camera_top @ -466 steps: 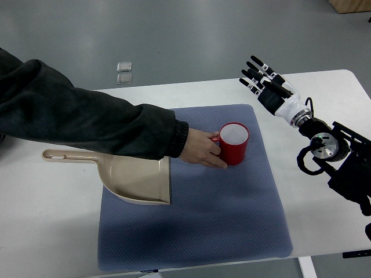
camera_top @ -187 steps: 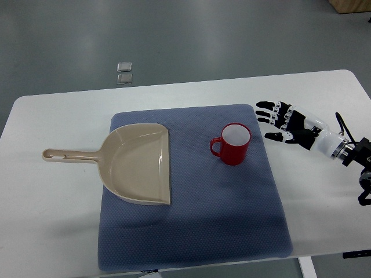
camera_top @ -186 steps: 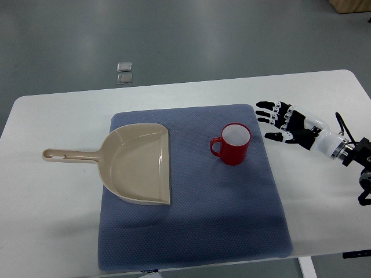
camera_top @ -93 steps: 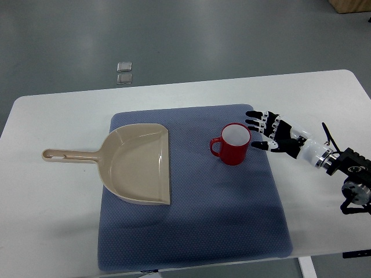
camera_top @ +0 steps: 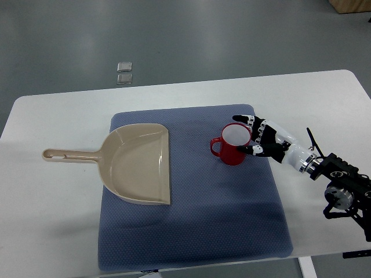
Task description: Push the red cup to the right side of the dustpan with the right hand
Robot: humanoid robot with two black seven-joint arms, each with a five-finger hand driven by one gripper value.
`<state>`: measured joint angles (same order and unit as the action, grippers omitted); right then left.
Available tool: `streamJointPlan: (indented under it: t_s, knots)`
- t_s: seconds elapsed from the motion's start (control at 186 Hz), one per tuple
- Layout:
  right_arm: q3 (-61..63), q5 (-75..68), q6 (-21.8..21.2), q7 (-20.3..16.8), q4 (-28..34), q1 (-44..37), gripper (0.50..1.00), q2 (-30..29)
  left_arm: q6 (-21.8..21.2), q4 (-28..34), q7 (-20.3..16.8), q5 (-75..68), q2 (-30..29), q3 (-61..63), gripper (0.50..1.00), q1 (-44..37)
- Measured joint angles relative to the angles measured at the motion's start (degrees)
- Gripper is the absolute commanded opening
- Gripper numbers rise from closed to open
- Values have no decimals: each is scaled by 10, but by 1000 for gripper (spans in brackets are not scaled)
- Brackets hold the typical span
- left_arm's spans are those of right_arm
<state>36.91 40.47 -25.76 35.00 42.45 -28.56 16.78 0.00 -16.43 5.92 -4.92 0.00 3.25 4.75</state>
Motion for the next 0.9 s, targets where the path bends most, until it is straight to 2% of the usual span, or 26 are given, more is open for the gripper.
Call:
streamJointPlan:
  t_s: [0.901]
  knots:
    - [-18,20,56,0,-13,-6,932,-67,0,1,0,0,0,0,1000,0]
